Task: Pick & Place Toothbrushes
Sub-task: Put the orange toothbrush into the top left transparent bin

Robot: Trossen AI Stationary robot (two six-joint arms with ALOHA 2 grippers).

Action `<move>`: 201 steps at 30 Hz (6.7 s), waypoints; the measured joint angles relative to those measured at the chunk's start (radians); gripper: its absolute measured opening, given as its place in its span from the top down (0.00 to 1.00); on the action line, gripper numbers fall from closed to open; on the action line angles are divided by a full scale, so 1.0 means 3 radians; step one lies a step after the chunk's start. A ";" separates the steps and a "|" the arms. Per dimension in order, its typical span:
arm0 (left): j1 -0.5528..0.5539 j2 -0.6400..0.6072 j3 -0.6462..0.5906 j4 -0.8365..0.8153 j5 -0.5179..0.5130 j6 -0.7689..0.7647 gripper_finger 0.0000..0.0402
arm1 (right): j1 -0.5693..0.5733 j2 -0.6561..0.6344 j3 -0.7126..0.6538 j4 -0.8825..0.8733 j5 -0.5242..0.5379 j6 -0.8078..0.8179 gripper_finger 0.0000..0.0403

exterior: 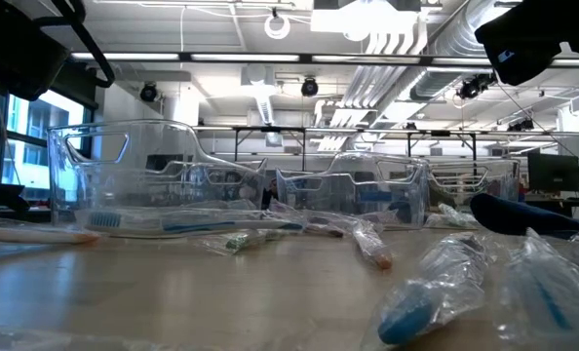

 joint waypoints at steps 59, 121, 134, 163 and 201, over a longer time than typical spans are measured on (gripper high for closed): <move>-0.0003 0.0004 0.1094 -0.0856 0.0046 0.0863 1.00 | 0.0001 0.0000 0.0000 0.0001 0.0000 0.0001 0.99; 0.0655 0.0004 0.1469 -0.0618 -0.1572 0.2959 1.00 | 0.0001 0.0001 0.0000 0.0000 0.0000 0.0088 0.99; 0.1483 -0.0382 0.1469 -0.1131 -0.1797 0.3879 1.00 | 0.0000 0.0001 0.0000 -0.0005 0.0035 0.0084 0.99; 0.3870 -0.1001 0.1455 -0.2214 -0.1919 0.4574 1.00 | -0.0005 0.0001 0.0001 -0.0140 0.0211 0.0173 0.99; 0.6008 -0.0998 -0.0038 -0.0230 0.0003 0.6383 0.99 | -0.0006 0.0001 0.0001 -0.0238 0.0523 0.0376 0.99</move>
